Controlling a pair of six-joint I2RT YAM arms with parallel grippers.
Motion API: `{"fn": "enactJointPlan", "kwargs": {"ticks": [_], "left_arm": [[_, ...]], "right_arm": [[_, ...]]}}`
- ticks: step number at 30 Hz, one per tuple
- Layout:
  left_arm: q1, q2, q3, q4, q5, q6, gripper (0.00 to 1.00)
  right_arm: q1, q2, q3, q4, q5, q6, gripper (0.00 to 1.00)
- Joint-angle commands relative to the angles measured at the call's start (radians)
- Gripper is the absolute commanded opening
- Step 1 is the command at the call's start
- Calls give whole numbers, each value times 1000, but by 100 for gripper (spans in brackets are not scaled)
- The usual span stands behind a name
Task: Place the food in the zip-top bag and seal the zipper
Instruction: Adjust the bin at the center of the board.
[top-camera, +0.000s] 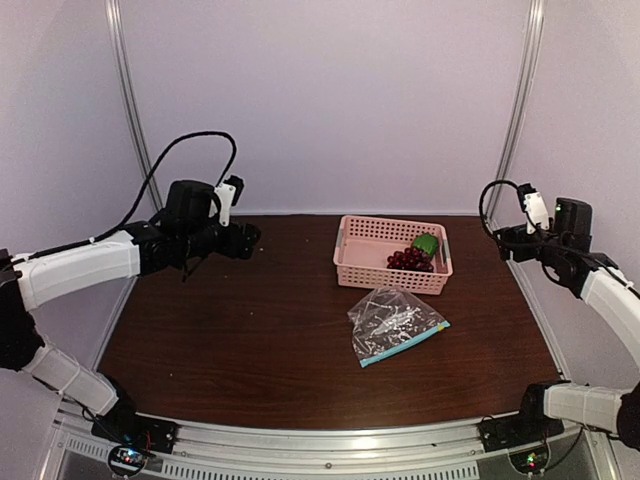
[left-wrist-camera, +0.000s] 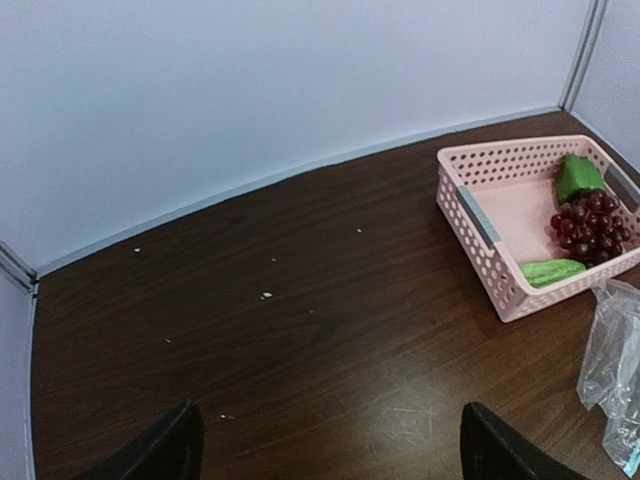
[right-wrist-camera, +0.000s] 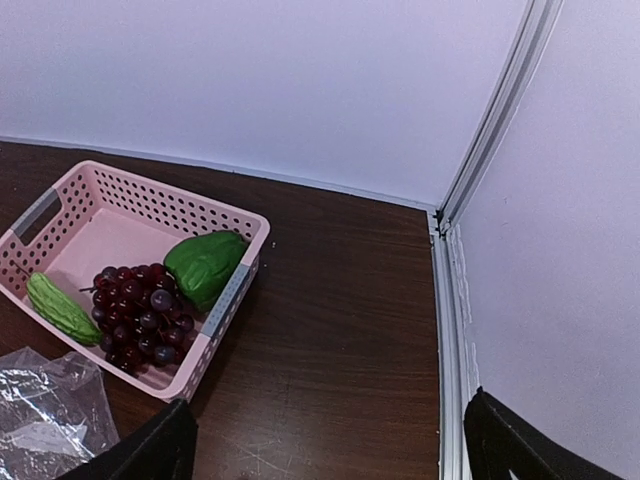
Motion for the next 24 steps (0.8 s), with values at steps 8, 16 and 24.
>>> {"fn": "enactJointPlan", "kwargs": {"ticks": [8,16,24], "left_arm": [[-165,220,15,-25,293,-59,87],[-225,358,31,-9,494,-163,93],[-263,438,51,44,581,-233,90]], "right_arm": [[90,195,111,-161,-153,-388,81],[282,534,351,-308,-128,-568,62],[374,787,512,-399,-134,-649,57]]}}
